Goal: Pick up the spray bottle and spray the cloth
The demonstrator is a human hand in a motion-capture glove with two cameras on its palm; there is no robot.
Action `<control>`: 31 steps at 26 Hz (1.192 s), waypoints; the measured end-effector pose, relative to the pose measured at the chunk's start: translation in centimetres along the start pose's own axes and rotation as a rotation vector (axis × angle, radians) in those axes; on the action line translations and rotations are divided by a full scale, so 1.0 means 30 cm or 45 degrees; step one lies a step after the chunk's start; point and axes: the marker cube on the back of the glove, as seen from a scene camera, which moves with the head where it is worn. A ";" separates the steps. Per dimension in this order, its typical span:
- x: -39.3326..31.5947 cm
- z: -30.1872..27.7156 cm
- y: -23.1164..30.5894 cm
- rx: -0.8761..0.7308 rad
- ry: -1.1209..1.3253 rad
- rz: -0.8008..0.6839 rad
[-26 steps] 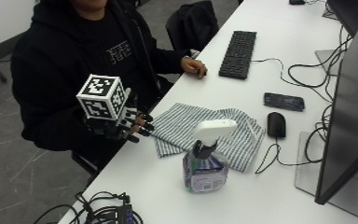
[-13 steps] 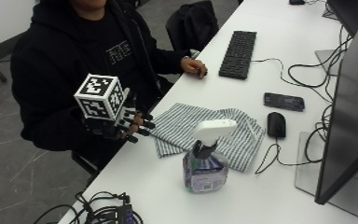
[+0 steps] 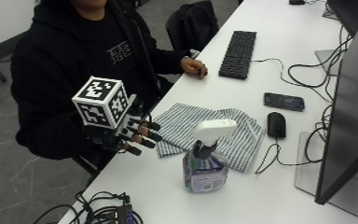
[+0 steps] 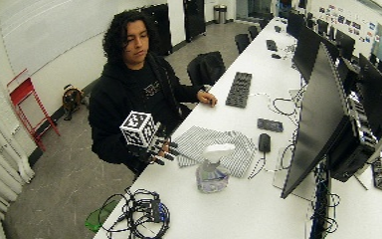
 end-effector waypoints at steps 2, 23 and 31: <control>0.043 -0.033 -0.045 0.025 -0.018 0.023; 0.223 -0.071 -0.576 0.102 -0.939 0.120; 0.184 -0.023 -0.686 0.015 -1.264 0.036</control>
